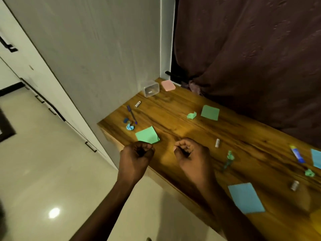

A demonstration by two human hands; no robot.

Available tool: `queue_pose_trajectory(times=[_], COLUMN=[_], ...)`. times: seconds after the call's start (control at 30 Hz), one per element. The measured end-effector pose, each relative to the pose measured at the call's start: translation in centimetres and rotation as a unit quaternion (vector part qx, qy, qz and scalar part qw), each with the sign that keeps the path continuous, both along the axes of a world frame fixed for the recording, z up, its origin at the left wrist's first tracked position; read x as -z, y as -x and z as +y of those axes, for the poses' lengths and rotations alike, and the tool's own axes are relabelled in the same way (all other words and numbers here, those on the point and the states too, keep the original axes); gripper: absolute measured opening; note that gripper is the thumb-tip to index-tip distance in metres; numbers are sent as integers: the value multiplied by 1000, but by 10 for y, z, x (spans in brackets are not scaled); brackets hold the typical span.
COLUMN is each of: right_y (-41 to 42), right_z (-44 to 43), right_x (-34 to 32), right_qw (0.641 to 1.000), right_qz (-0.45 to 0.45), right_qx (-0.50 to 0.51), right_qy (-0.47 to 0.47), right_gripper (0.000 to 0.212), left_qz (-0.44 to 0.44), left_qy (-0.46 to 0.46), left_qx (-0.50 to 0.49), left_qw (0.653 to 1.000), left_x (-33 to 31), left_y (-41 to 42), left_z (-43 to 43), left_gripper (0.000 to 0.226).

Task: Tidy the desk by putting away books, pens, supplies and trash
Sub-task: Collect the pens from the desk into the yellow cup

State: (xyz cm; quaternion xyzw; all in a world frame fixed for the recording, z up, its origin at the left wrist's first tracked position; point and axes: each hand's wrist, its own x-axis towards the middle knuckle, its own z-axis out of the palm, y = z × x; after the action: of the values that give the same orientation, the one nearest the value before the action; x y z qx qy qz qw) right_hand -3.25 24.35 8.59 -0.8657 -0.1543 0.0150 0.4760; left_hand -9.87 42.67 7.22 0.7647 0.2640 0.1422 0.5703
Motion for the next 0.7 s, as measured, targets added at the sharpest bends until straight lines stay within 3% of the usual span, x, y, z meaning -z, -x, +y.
queue_pose_trajectory(times=[0.4,0.7], right_y=[-55,-152], right_z=[108,207], right_x=[13,48], right_qw=[997,987], right_qz=[42,18], right_qx=[-56,-121], right_qy=[46,100], right_gripper=[22,15], left_qz=[8,44], left_qy=[1,9], left_qx=[-54,-83], left_qw=[999,996], left_x=[9,20], left_y=[-22,-60], left_z=[92,148], left_gripper=[10,9])
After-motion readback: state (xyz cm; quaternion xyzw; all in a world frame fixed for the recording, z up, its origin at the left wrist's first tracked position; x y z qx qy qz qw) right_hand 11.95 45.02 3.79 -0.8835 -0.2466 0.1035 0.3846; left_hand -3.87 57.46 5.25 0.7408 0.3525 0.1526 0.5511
